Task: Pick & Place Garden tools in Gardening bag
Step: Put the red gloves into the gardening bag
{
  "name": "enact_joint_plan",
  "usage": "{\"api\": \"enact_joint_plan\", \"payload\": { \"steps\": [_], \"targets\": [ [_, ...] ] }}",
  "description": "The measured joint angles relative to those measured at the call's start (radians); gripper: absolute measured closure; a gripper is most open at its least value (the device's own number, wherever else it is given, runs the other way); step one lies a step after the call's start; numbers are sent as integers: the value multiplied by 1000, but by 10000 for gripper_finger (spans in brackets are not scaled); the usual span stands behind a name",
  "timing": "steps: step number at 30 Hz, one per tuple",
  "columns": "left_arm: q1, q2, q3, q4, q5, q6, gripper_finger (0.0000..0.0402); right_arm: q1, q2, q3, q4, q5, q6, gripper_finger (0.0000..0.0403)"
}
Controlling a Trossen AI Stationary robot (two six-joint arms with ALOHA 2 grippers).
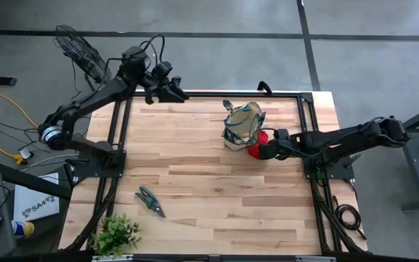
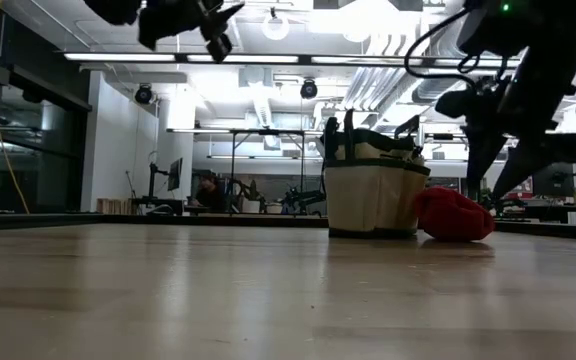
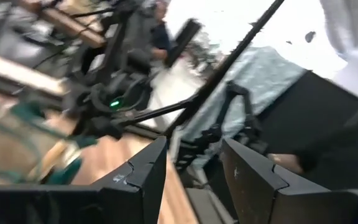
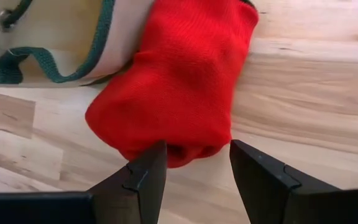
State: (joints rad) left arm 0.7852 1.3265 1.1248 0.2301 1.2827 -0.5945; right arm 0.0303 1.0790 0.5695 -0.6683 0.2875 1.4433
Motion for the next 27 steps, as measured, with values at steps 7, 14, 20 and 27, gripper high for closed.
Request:
{"api": "enact_joint_plan", "payload": {
  "steps": [7, 14, 20, 27],
  "targets": [
    [-43, -123, -1, -458, -151, 322, 249, -26, 0, -64, 108, -9, -16, 233],
    [-188, -171, -1, -542, -284, 355, 249, -78, 0, -107, 170, -13, -68, 233],
    [-296, -173, -1, -567, -405, 352, 249, -119, 0, -171, 325, -51, -111, 233],
    [-375, -195, -1, -591, -520, 301, 249, -141, 0, -215, 378, -57, -139, 238]
  ]
}}
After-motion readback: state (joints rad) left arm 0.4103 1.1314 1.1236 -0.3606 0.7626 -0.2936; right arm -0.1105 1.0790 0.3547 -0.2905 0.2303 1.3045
